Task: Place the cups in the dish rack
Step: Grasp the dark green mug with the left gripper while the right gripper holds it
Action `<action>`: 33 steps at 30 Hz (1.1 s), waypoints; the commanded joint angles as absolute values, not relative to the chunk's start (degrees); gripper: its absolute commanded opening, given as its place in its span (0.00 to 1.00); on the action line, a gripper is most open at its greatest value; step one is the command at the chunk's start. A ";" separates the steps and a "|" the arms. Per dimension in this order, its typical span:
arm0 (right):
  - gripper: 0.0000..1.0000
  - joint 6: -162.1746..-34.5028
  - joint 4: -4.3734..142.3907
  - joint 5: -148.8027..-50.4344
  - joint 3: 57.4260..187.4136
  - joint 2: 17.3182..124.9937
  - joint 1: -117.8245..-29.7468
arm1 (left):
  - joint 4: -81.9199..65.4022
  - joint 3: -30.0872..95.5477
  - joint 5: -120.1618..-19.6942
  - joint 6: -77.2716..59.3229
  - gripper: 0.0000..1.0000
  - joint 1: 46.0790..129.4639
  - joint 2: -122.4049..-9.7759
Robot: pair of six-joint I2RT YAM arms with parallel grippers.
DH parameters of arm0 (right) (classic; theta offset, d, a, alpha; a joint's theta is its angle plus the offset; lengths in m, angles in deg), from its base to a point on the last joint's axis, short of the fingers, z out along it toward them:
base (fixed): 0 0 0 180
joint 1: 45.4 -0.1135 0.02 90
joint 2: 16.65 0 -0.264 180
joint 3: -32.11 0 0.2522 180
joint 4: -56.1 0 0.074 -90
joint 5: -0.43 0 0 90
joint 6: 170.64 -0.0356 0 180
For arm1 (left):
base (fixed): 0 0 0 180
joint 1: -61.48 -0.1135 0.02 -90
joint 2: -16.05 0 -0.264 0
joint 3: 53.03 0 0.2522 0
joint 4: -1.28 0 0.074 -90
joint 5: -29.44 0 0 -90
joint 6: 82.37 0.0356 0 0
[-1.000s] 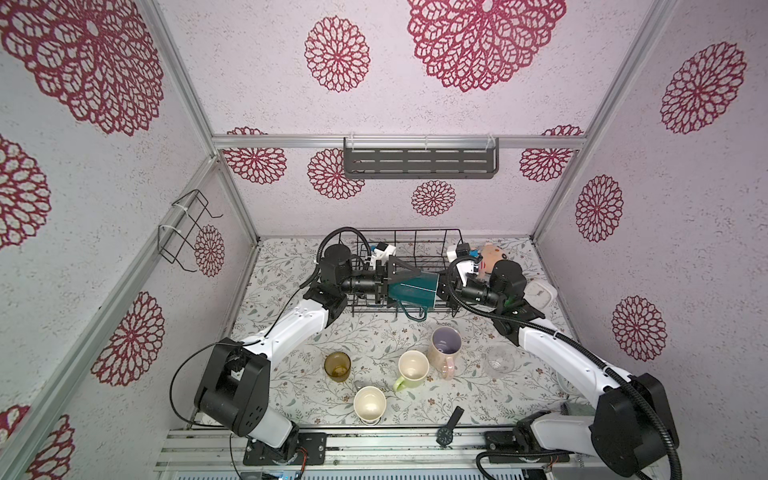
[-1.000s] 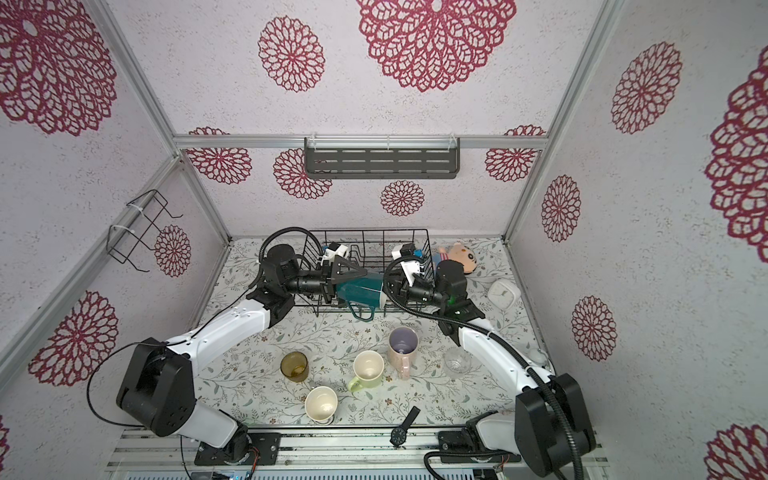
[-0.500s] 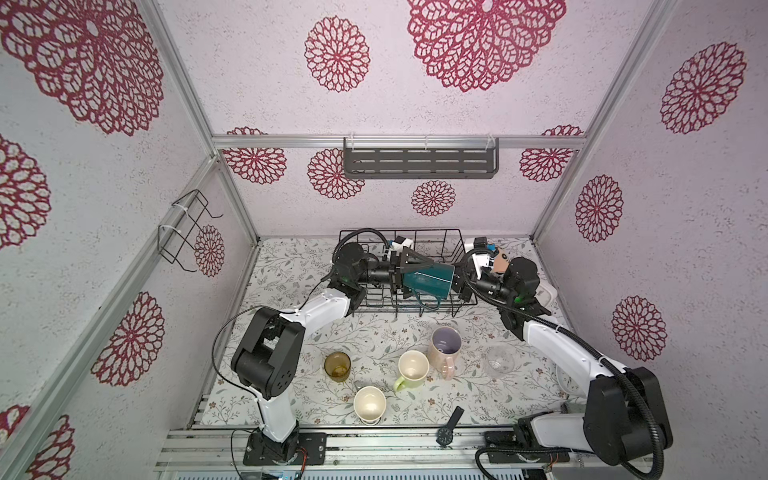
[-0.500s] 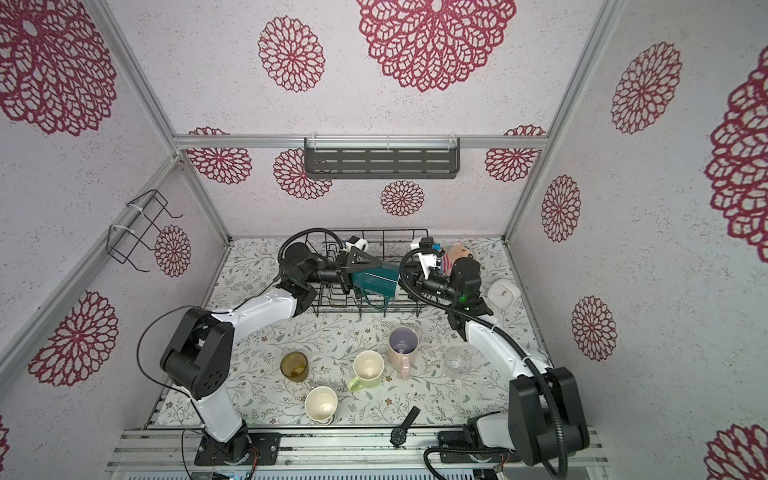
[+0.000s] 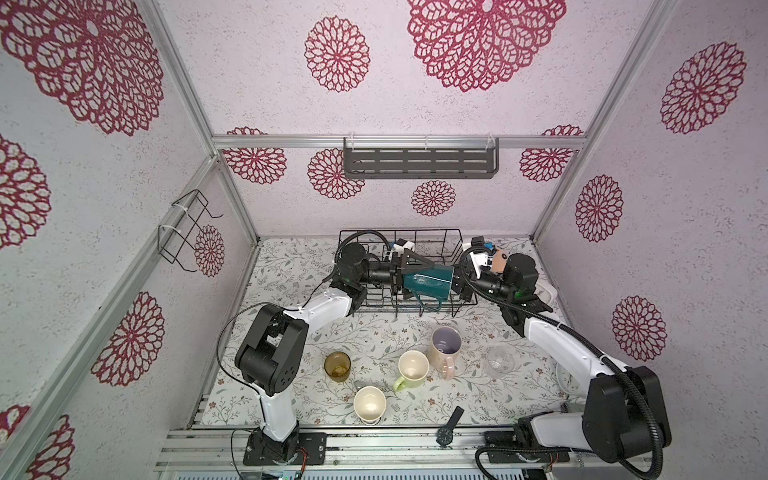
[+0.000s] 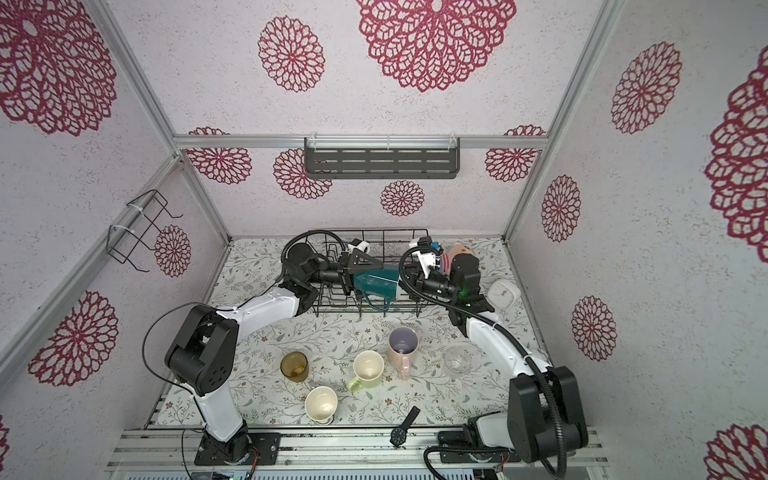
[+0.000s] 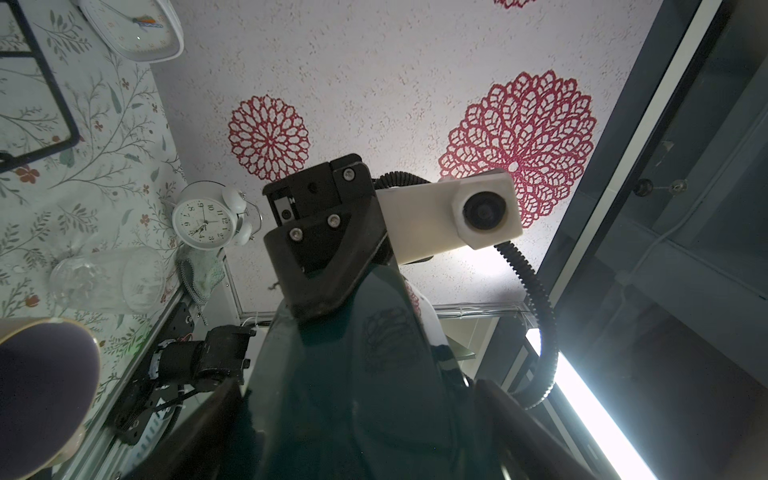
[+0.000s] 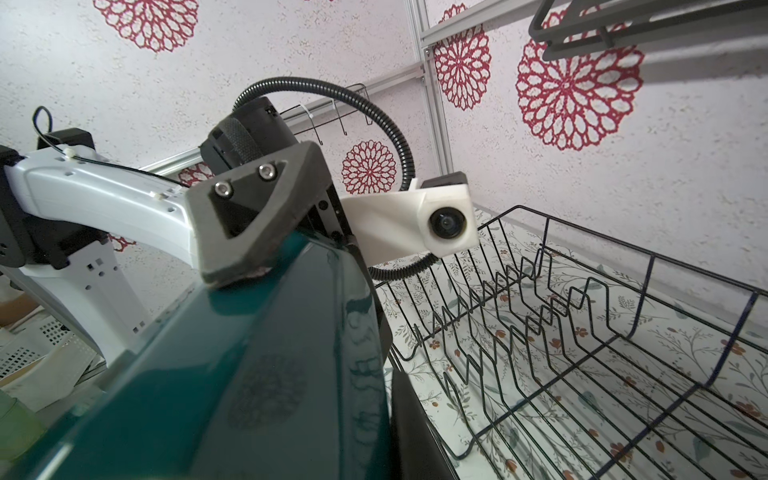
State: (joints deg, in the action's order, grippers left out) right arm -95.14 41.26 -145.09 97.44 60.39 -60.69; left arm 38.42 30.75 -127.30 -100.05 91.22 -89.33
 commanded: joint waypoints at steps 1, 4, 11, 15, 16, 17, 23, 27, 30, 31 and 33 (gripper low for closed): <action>0.00 -94.26 43.56 -144.10 100.79 61.29 -60.66 | 39.08 32.97 -127.67 -96.89 0.87 92.61 -85.94; 0.00 -94.70 44.07 -145.23 101.66 61.88 -60.62 | 32.78 33.19 -126.00 -91.29 0.88 93.31 -85.25; 0.00 -97.95 45.70 -144.01 101.89 62.15 -59.77 | 24.47 33.42 -122.06 -82.75 0.92 95.18 -83.27; 0.00 -100.73 42.00 -146.46 100.96 61.33 -60.11 | 20.67 33.83 -120.01 -80.01 0.92 96.15 -82.71; 0.00 -100.52 41.47 -146.52 100.53 60.91 -60.34 | 21.51 34.06 -119.80 -80.71 0.91 96.43 -82.93; 0.00 -100.42 40.58 -146.50 100.07 60.79 -60.64 | 22.96 34.28 -119.71 -81.92 0.90 96.81 -83.21; 0.00 -104.47 33.31 -149.56 99.22 61.51 -61.33 | 23.71 35.14 -119.80 -83.68 0.85 97.97 -83.20; 0.00 -102.92 33.32 -151.88 99.38 60.42 -61.79 | 22.37 35.08 -120.01 -83.40 0.88 97.48 -82.38; 0.00 -100.16 35.99 -152.85 99.86 59.35 -61.90 | 21.52 36.00 -120.90 -83.90 0.92 97.09 -82.38; 0.00 -99.14 37.79 -152.80 100.28 59.12 -61.95 | 20.86 36.37 -121.36 -83.94 0.94 96.92 -82.61; 0.00 -97.85 40.33 -152.22 100.86 58.86 -62.04 | 19.67 36.93 -122.11 -83.53 0.97 96.80 -83.07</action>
